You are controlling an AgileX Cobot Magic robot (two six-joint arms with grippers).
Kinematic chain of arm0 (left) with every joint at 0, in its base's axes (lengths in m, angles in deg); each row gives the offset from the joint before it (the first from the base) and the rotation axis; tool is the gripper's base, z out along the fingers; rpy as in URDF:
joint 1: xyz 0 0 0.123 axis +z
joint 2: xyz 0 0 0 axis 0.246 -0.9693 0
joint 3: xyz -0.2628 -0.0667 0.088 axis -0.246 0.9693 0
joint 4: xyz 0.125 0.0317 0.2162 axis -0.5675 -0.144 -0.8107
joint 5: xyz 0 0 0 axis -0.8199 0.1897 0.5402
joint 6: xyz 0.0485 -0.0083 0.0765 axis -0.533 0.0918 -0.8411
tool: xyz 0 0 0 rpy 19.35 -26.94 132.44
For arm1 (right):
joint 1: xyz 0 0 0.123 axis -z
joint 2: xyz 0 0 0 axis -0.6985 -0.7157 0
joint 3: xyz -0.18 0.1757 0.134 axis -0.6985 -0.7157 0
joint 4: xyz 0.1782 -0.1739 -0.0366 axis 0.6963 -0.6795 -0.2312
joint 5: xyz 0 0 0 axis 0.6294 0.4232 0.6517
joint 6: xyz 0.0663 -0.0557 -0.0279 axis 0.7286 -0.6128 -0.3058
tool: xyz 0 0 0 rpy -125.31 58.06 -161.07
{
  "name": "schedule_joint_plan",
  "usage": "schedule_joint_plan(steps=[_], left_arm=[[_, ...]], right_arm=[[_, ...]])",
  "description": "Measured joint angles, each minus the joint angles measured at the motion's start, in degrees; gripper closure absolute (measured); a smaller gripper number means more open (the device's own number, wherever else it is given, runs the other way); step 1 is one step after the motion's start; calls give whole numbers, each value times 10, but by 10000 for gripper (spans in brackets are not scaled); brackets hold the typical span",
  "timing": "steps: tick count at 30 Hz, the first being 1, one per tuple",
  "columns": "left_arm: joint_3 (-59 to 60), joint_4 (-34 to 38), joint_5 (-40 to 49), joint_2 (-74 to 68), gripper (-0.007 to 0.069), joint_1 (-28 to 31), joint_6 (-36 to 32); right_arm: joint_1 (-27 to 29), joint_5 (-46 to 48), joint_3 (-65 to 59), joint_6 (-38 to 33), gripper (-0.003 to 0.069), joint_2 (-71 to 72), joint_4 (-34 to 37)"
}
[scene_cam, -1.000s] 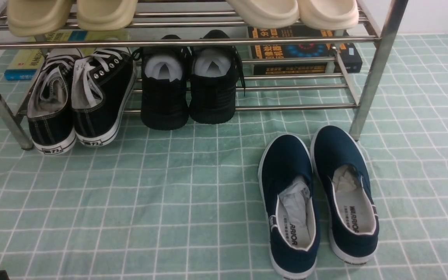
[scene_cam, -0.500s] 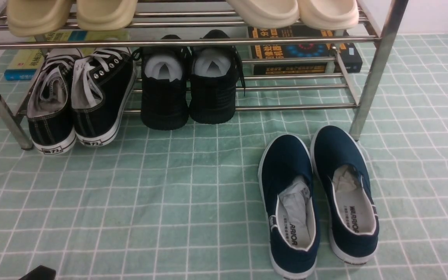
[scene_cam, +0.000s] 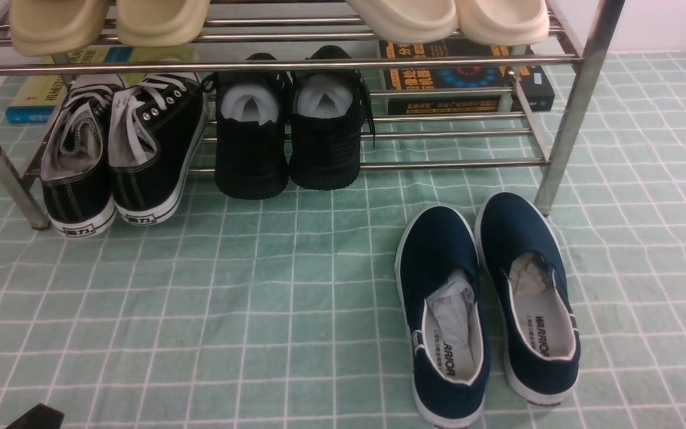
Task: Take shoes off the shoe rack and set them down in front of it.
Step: Use the left arm to clamp a shoe in the middle of the shoe rack
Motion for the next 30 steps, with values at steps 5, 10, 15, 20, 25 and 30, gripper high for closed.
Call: schedule_joint_plan(steps=[5,10,15,20,25,30], left_arm=[[-19,-40,42,0,500,0,-17],[-123,-51,75,-29,618,0,-31],[-250,-80,181,-171,624,0,-97],[-370,-110,277,-344,620,0,-181],[-489,-116,294,-530,545,0,-227],[-578,-53,289,-657,386,-1,-271]], right_arm=[[0,0,0,0,430,0,0],[0,0,0,0,421,0,0],[0,0,0,0,421,0,0],[0,0,0,0,421,0,0],[0,0,0,0,421,0,0],[0,0,0,0,421,0,0]])
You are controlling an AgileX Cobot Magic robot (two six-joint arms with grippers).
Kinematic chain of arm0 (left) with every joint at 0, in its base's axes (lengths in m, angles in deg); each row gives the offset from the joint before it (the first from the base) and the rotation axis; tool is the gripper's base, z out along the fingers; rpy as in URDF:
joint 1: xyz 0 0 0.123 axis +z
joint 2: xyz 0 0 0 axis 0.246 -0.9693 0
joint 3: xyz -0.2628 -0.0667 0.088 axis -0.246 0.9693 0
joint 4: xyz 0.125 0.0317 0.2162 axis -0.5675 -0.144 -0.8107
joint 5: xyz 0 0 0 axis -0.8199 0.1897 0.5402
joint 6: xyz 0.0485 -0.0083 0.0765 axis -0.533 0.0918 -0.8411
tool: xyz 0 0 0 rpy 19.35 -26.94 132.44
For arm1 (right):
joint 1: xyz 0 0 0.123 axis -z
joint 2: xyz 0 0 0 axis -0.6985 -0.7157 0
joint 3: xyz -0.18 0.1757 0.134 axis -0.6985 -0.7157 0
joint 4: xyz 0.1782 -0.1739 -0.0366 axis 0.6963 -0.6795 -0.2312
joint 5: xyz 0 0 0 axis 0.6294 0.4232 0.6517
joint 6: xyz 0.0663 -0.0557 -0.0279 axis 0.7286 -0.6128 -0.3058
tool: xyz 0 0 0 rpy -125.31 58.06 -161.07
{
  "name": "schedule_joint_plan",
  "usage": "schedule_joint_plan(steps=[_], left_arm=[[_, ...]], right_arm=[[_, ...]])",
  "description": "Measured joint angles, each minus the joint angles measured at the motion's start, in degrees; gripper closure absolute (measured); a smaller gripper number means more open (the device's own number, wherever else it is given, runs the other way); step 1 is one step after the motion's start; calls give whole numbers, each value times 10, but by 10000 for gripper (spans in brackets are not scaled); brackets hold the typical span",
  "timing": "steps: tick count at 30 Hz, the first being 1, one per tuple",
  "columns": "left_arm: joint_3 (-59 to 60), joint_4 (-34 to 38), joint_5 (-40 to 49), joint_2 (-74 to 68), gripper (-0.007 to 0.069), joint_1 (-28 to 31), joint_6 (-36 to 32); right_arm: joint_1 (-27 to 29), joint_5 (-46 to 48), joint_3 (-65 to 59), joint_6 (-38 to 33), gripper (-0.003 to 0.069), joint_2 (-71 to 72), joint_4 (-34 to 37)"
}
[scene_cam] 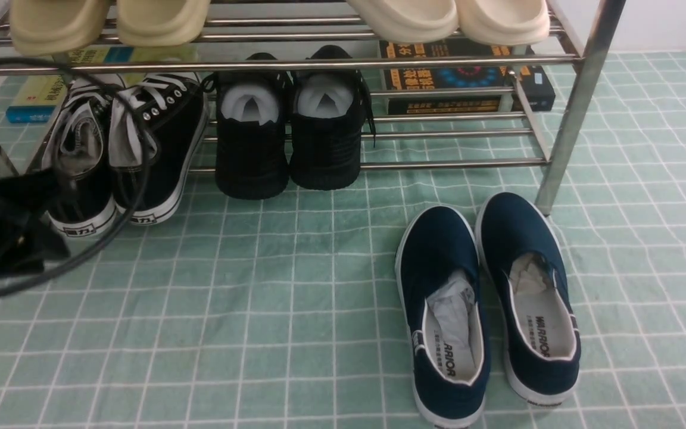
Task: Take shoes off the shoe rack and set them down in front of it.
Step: Use the left arm to clamp a shoe in the middle of the shoe rack
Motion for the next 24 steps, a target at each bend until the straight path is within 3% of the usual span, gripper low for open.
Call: schedule_joint_plan(steps=[2,3,5,10,20,24], left_arm=[[-31,56,-21,-44,294,-16,-38],[-33,61,-24,-44,286,-18,-41],[-50,124,-91,-82,186,-50,-61],[-55,180,-211,-143,83,-94,-65],[-55,298,-378,-251,59,-103,-66],[-69,310,-413,-278,57,-103,-71]], right_arm=[[0,0,0,0,421,0,0],[0,0,0,0,421,0,0],[0,0,0,0,421,0,0],[0,0,0,0,421,0,0],[0,0,0,0,421,0,0],[0,0,0,0,421,0,0]])
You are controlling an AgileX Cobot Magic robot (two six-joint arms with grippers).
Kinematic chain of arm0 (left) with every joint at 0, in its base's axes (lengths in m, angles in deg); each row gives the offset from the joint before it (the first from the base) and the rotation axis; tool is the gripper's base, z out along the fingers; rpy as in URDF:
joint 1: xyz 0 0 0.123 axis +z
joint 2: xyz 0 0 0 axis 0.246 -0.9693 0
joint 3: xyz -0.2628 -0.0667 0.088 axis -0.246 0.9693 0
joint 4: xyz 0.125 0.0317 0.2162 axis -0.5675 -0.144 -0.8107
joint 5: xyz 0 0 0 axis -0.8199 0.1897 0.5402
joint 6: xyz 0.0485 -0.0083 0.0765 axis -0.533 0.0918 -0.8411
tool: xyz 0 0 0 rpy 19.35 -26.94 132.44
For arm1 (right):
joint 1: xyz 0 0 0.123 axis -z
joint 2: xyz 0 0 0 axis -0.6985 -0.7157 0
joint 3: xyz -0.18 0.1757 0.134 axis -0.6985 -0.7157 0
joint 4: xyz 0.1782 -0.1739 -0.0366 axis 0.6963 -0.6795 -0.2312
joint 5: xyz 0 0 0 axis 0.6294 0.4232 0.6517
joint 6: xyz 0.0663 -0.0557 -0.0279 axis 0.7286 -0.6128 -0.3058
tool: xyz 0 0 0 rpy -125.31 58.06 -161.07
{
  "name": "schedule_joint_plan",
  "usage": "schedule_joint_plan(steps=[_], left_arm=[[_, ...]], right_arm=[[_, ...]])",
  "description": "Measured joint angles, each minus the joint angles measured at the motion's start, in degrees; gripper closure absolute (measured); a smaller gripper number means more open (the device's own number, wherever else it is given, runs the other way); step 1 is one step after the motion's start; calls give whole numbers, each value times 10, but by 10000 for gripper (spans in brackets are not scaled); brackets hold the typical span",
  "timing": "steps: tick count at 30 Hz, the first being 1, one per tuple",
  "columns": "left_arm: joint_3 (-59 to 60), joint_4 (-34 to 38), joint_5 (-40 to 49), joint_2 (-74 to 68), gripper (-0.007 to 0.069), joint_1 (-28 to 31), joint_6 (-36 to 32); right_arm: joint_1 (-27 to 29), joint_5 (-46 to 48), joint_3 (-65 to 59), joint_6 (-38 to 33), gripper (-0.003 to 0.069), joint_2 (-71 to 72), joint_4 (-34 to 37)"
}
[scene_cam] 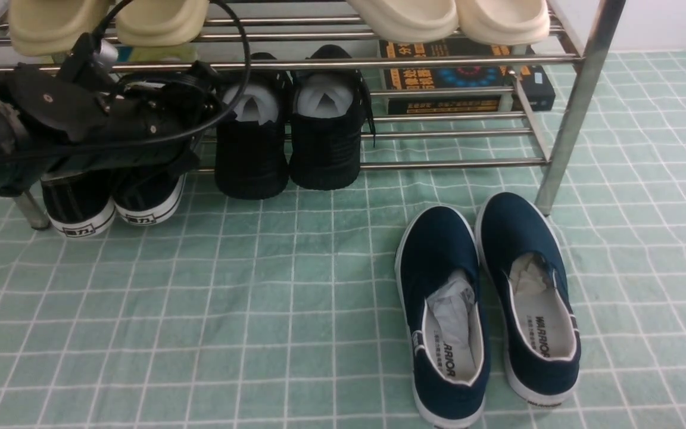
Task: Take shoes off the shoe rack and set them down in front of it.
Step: Use the left arm to clamp a shoe in the middle of the shoe rack, then use your left arm to remove the clamped shoe from the shoe rack and put it down
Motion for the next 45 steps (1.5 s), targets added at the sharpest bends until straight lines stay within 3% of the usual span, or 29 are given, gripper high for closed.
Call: schedule_joint_plan(steps=[19,23,26,30,31,33,45], left_arm=[[-50,27,-18,-97,77,0,-8],[-51,46,-28,-111,141,0,-8],[-51,58,-27,-113,274,0,-8],[-52,75,-27,-114,506,1,-10],[-52,76,-27,-113,506,1,-10],[-53,79,-15,-110,594,0,-13],[-48,37,135,-6,598,0,-72]], right_arm=[[0,0,0,0,421,0,0],[0,0,0,0,421,0,0],[0,0,0,0,421,1,0],[0,0,0,0,421,1,0],[0,0,0,0,421,1,0],[0,0,0,0,421,1,0],[0,0,0,0,421,1,0]])
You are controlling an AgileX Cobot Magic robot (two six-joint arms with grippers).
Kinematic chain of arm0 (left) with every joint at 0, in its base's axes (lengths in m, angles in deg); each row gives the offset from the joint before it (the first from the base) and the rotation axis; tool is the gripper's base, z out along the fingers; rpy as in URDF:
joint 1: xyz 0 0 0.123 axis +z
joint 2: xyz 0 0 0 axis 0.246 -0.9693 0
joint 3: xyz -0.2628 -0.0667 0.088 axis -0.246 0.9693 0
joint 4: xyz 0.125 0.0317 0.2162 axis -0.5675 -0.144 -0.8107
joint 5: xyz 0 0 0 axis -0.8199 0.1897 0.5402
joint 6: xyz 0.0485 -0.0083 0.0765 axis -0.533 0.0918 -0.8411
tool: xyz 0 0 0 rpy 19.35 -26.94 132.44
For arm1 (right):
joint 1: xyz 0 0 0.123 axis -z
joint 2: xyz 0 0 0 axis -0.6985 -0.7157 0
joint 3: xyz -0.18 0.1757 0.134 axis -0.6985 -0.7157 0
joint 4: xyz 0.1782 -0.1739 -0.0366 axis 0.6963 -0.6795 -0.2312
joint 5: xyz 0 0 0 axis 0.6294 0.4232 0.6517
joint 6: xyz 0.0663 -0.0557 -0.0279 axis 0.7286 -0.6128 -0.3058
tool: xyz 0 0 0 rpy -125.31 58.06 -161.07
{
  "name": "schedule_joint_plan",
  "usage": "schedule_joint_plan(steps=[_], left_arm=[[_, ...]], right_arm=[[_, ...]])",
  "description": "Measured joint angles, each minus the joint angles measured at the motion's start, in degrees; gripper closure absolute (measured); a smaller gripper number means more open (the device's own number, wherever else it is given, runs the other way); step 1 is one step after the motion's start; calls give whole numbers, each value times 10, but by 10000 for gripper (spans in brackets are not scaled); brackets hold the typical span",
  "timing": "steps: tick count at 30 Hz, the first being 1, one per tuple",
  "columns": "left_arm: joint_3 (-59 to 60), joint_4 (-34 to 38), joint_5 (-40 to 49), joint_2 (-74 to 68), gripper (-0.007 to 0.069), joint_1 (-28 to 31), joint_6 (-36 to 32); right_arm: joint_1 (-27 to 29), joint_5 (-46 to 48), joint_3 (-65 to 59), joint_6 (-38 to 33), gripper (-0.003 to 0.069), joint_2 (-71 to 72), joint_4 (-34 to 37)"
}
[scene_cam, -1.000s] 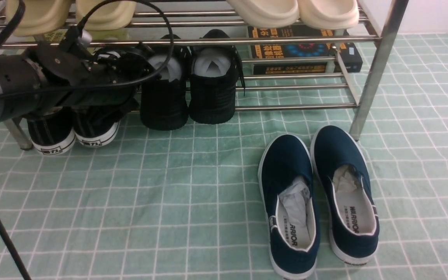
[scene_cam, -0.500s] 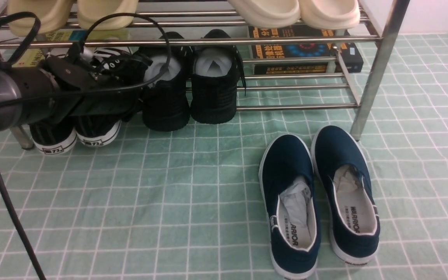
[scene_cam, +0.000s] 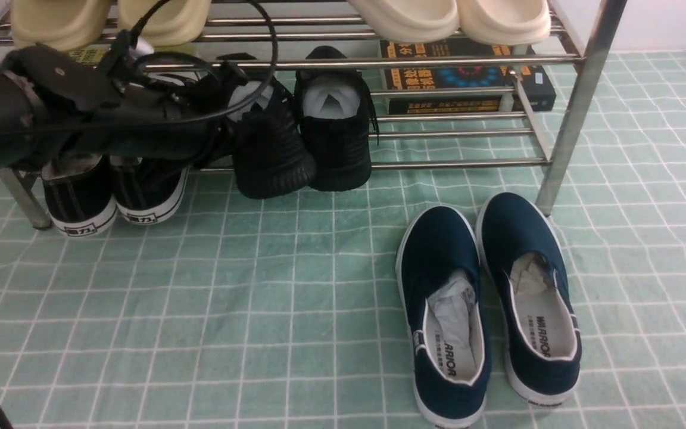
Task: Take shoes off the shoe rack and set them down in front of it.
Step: Use your left arm to remove the clamped shoe from the shoe rack and put it down
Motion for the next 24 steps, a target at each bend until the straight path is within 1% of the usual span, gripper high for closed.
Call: schedule_joint_plan(steps=[4,6,7,8,9,10,12,13,14,16,17,18,19,22,24], left_arm=[[0,-36,33,25,598,0,2],[1,-73,63,40,598,0,8],[2,-106,88,55,598,0,16],[2,-120,98,61,598,0,20],[2,-148,122,71,598,0,31],[2,-148,126,74,598,0,31],[2,-217,183,107,598,0,55],[2,-222,187,107,598,0,57],[2,-265,227,132,598,0,73],[2,-304,265,158,598,0,89],[2,-304,265,158,598,0,89],[2,-331,294,179,598,0,101],[2,-341,310,191,598,0,105],[2,-355,352,220,598,-5,109],[12,-360,367,236,598,-22,110]], right_arm=[[0,0,0,0,421,0,0],[0,0,0,0,421,0,0],[0,0,0,0,421,0,0],[0,0,0,0,421,0,0],[0,0,0,0,421,0,0],[0,0,0,0,421,0,0],[0,0,0,0,421,0,0],[0,0,0,0,421,0,0],[0,0,0,0,421,0,0],[0,0,0,0,421,0,0],[0,0,0,0,421,0,0],[0,0,0,0,421,0,0],[0,0,0,0,421,0,0],[0,0,0,0,421,0,0],[0,0,0,0,421,0,0]])
